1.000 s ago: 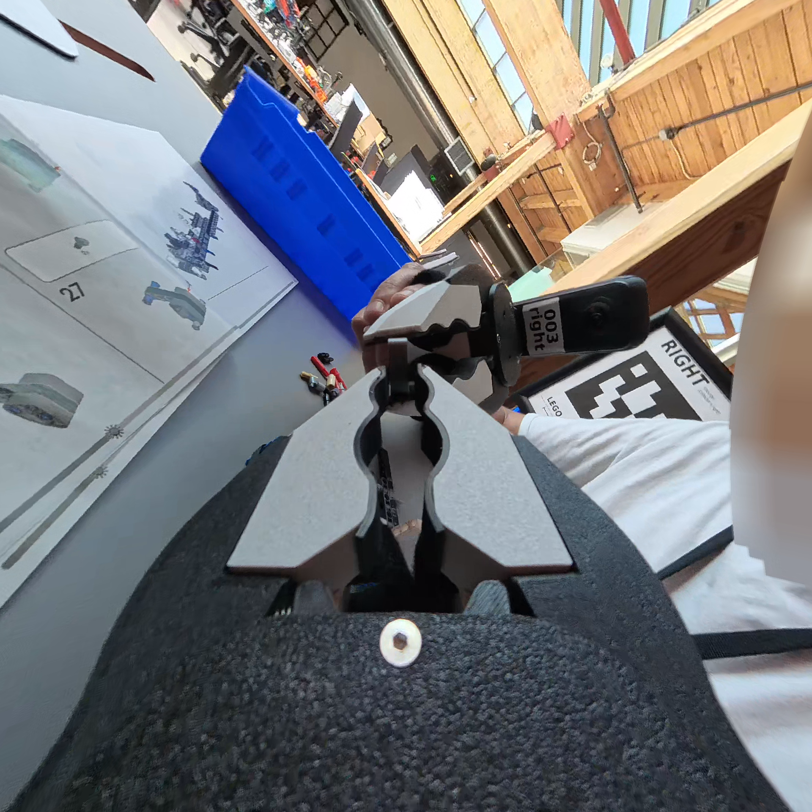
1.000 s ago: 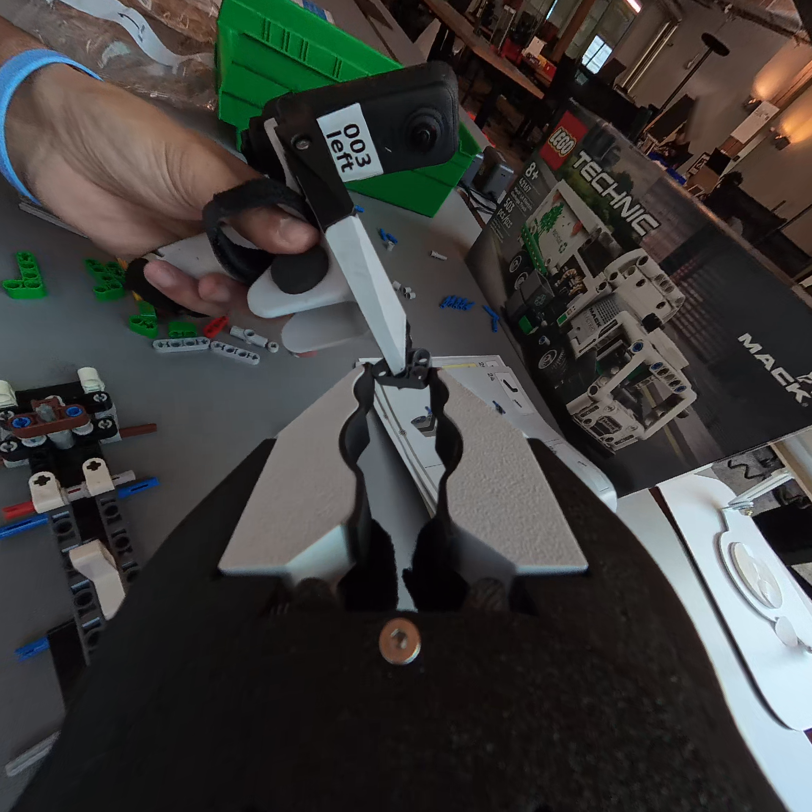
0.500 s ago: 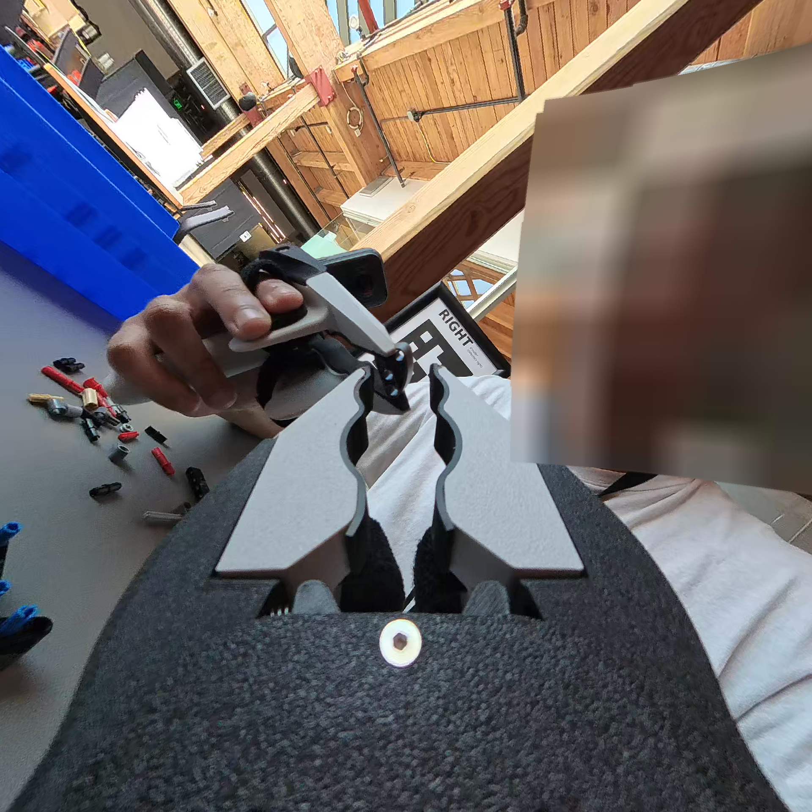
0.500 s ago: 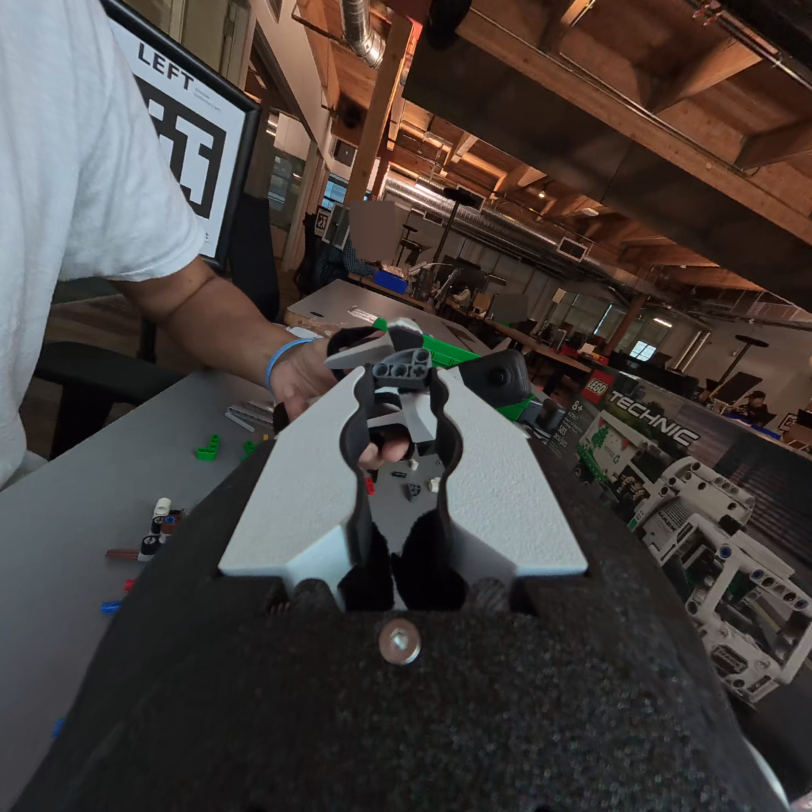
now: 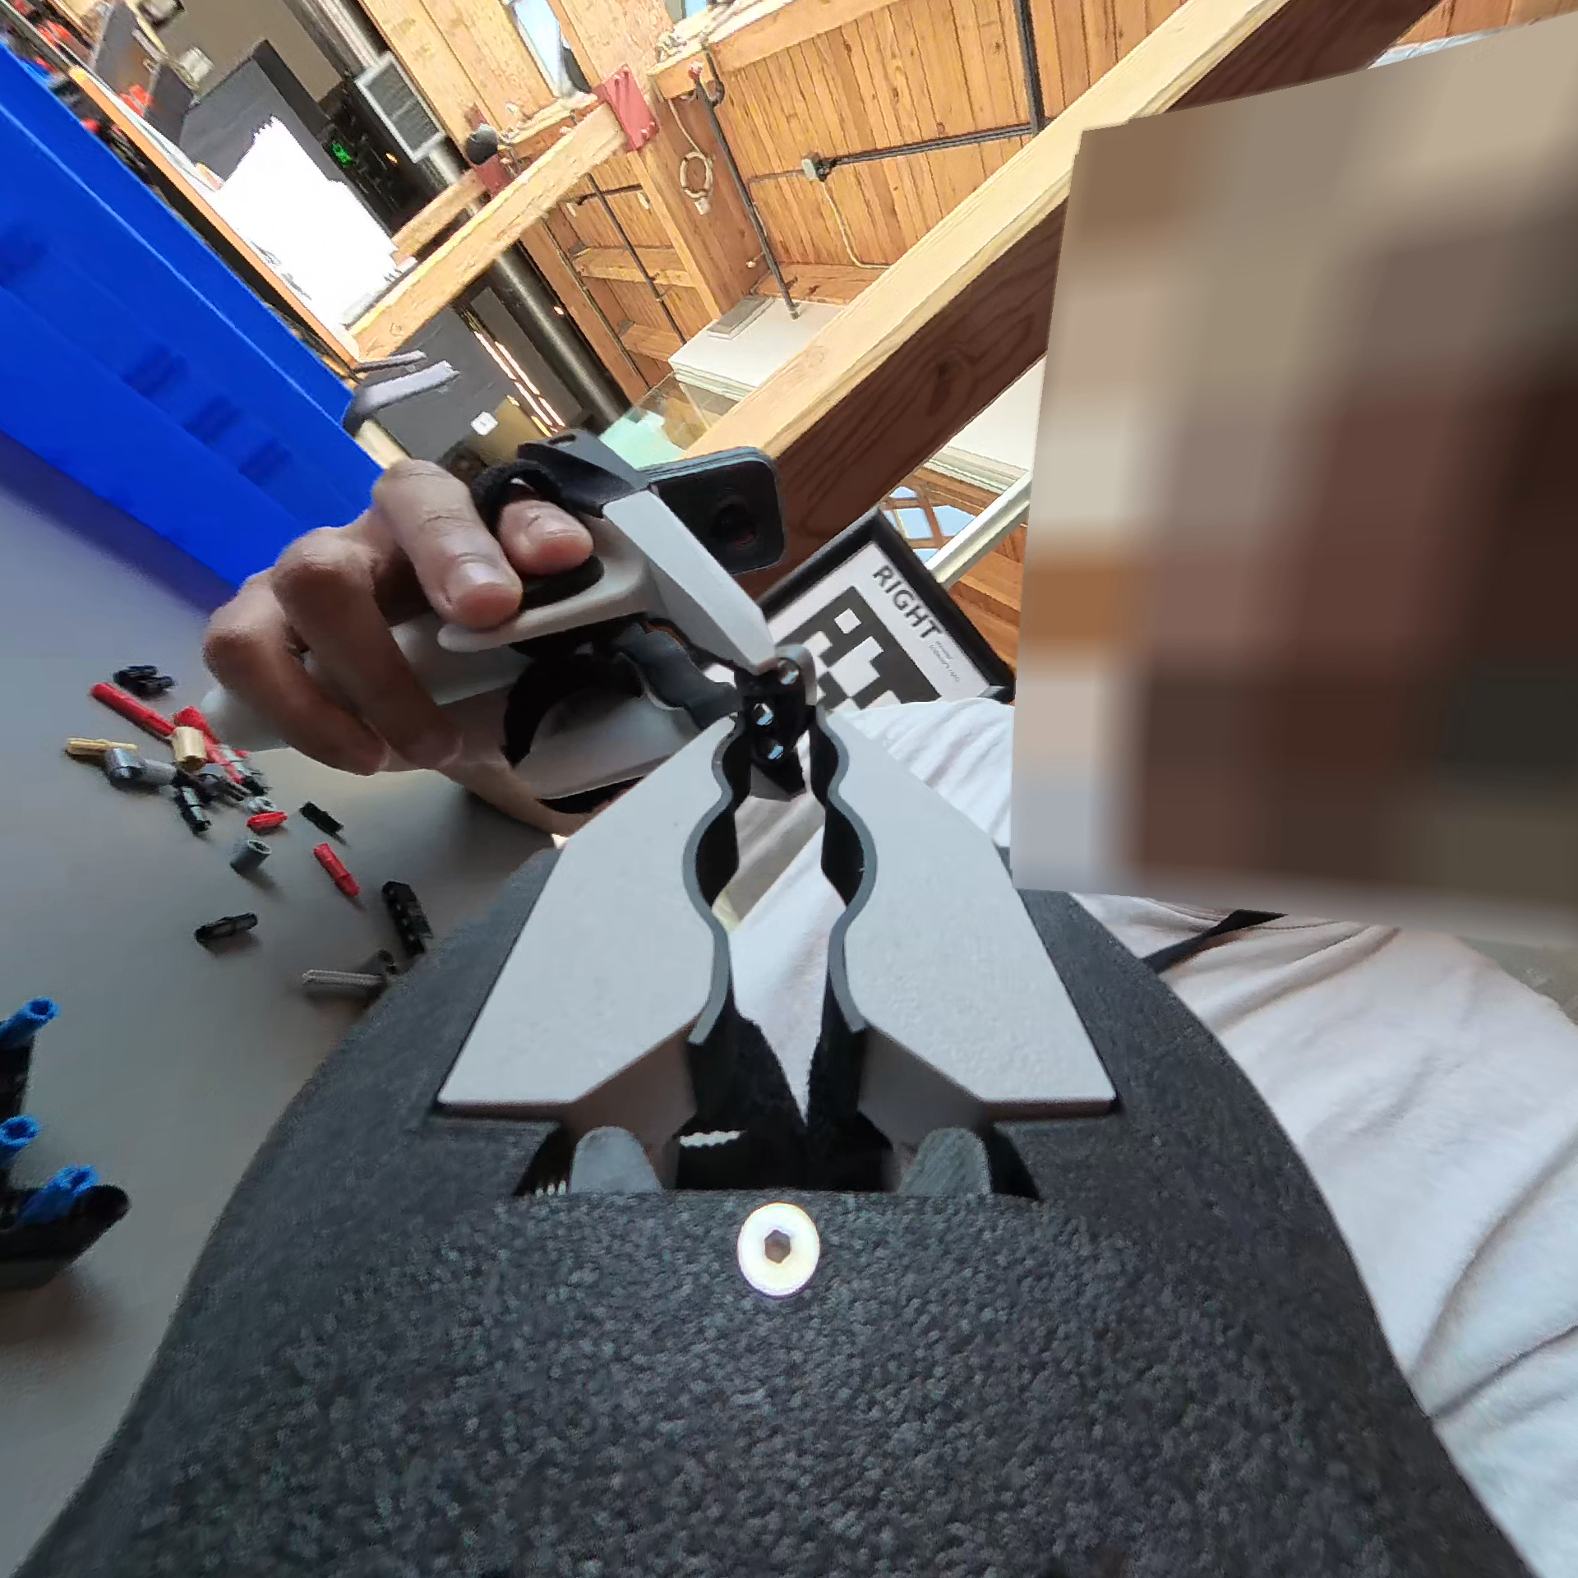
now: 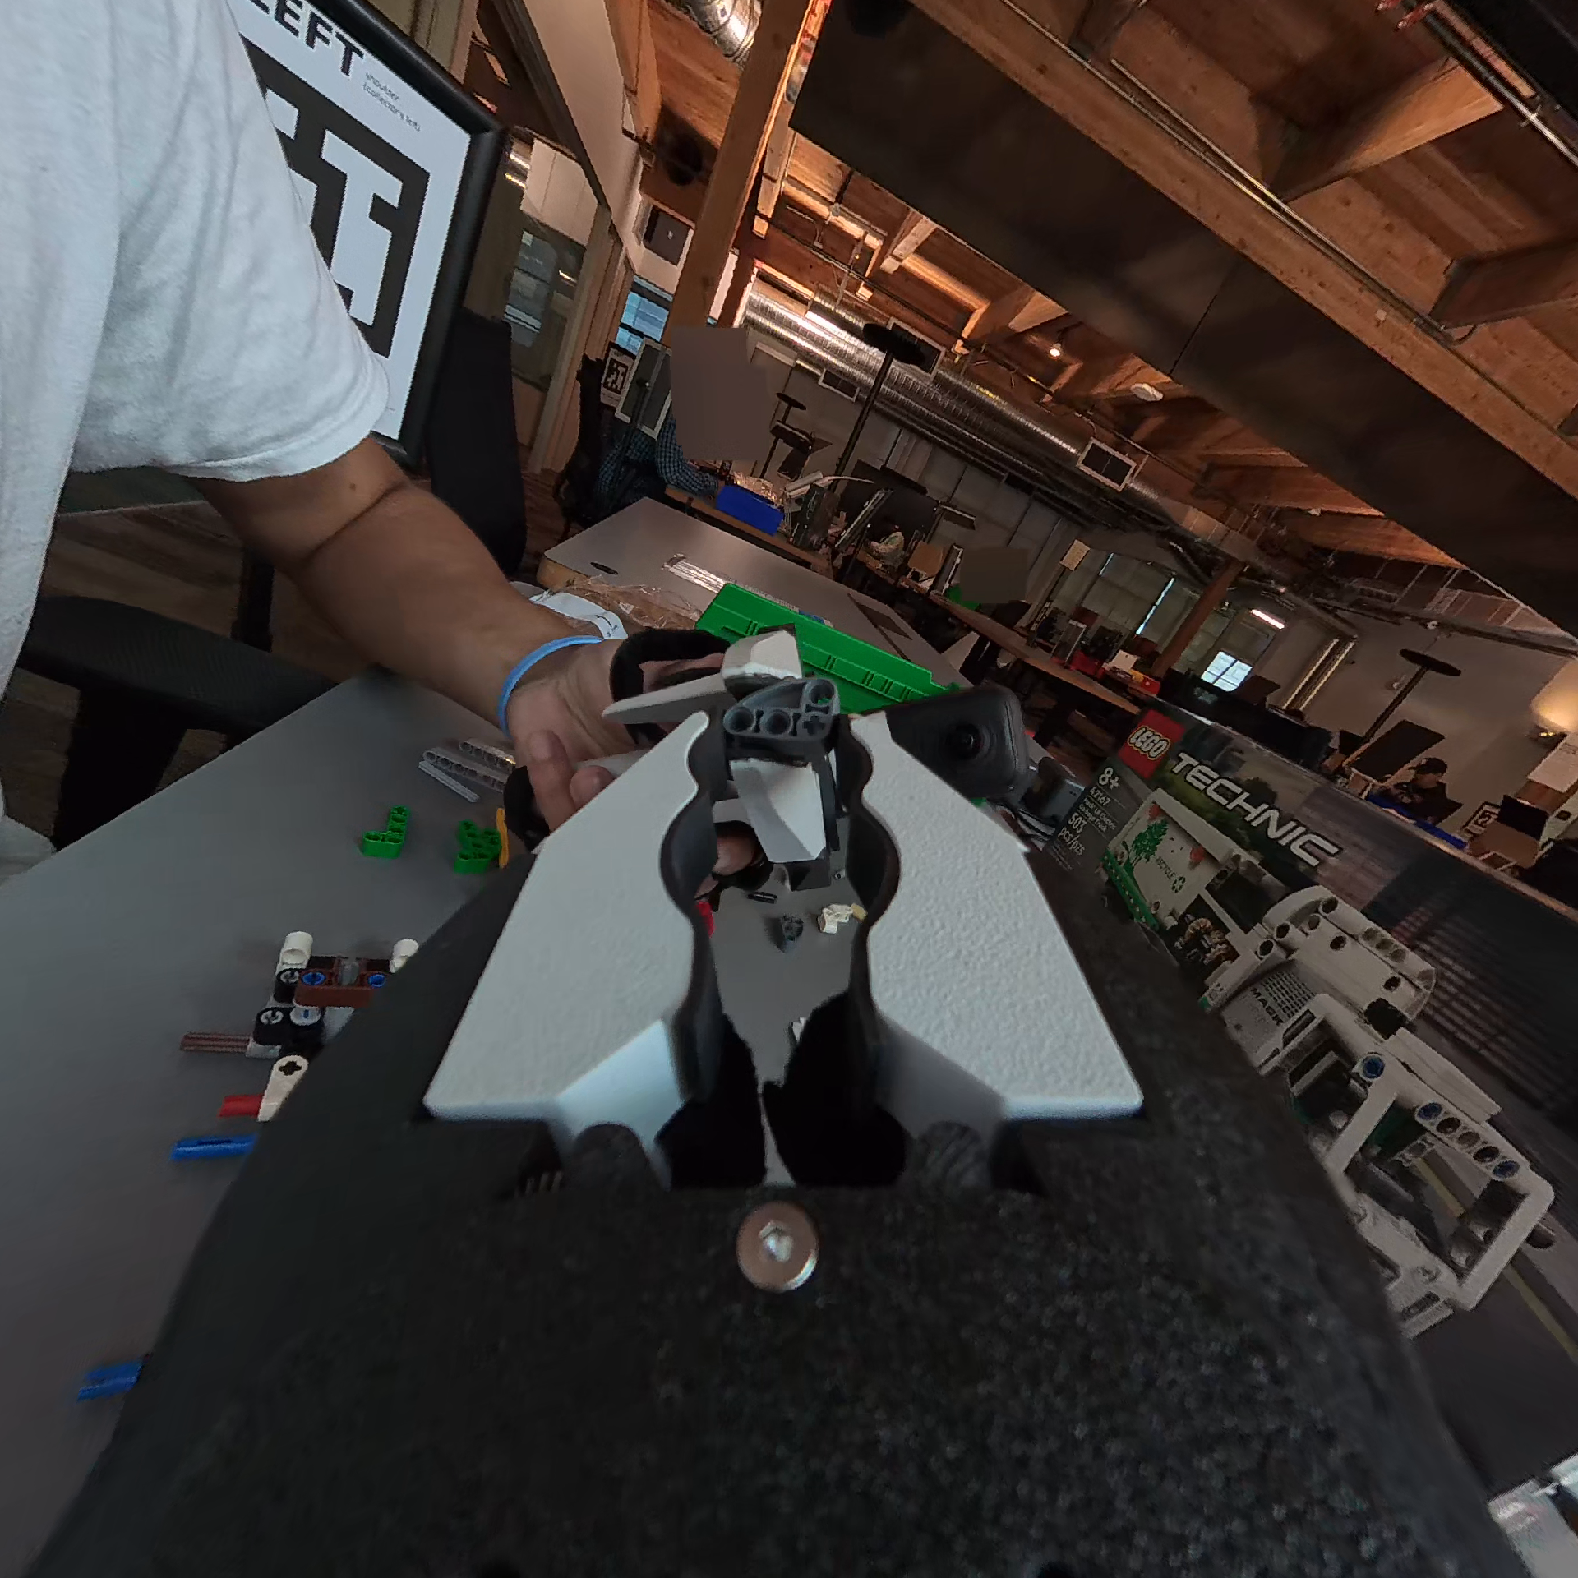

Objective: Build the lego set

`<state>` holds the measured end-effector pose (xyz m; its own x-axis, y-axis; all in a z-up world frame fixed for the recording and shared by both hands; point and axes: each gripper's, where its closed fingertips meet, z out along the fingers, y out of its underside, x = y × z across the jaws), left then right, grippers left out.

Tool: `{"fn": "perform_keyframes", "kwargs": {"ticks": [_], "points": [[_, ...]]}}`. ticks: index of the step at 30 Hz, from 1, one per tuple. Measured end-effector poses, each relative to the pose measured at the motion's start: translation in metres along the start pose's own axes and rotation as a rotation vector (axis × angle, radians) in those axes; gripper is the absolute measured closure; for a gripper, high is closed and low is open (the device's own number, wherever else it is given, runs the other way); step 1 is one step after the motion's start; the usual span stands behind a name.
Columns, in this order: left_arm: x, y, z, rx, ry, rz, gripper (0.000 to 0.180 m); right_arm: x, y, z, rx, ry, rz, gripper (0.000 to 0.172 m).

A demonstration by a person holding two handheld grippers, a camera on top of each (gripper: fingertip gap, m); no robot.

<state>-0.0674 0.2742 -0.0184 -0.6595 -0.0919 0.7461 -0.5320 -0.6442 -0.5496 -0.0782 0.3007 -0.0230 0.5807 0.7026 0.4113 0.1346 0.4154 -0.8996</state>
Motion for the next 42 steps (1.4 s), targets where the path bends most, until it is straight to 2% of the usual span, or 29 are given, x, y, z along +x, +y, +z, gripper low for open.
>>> {"fn": "perform_keyframes", "kwargs": {"ticks": [3,5,8,12,15,18,20,23,28,30,31,33,34,37,39,42], "points": [[-0.011,-0.009,-0.008,0.007,-0.124,0.089,0.17,0.009,0.012,-0.003,-0.049,0.043,0.012,0.148],[-0.022,-0.017,-0.019,-0.011,-0.282,0.211,0.17,0.023,0.019,-0.011,-0.08,0.127,0.053,0.148],[-0.053,-0.024,-0.047,-0.148,-0.696,0.482,0.169,0.031,0.035,-0.017,-0.186,0.135,0.21,0.154],[-0.073,-0.029,-0.072,-0.339,-1.115,0.81,0.17,0.027,0.055,-0.008,-0.26,0.079,0.523,0.14],[-0.08,-0.025,-0.077,-0.468,-1.291,1.008,0.169,0.02,0.063,-0.001,-0.26,0.023,0.741,0.138],[-0.08,-0.028,-0.083,-0.563,-1.449,1.195,0.169,0.023,0.069,0.0,-0.236,0.029,0.916,0.144],[-0.077,-0.031,-0.082,-0.589,-1.51,1.284,0.169,0.026,0.076,-0.001,-0.249,0.06,0.981,0.146],[-0.077,-0.032,-0.082,-0.652,-1.584,1.375,0.169,0.028,0.069,0.001,-0.183,0.048,1.051,0.151],[-0.078,-0.031,-0.079,-0.701,-1.634,1.455,0.169,0.026,0.074,0.0,-0.2,0.044,1.057,0.163],[-0.078,-0.029,-0.077,-0.695,-1.598,1.447,0.169,0.024,0.074,-0.001,-0.22,0.021,1.05,0.165],[-0.078,-0.026,-0.075,-0.698,-1.555,1.433,0.167,0.023,0.074,-0.003,-0.239,-0.002,1.047,0.165],[-0.082,-0.011,-0.071,-0.751,-1.411,1.342,0.149,0.02,0.074,-0.009,-0.283,-0.067,1.042,0.165],[-0.083,-0.002,-0.069,-0.776,-1.326,1.275,0.141,0.018,0.071,-0.012,-0.296,-0.11,1.057,0.165],[-0.07,0.024,-0.052,-0.811,-1.025,1.124,0.133,0.0,0.067,-0.027,-0.399,-0.305,1.183,0.165],[-0.058,0.032,-0.042,-0.846,-0.893,1.152,0.134,-0.014,0.062,-0.036,-0.428,-0.445,1.299,0.165],[-0.055,0.04,-0.029,-0.918,-0.801,1.217,0.136,-0.032,0.043,-0.041,-0.372,-0.666,1.468,0.165]]}}
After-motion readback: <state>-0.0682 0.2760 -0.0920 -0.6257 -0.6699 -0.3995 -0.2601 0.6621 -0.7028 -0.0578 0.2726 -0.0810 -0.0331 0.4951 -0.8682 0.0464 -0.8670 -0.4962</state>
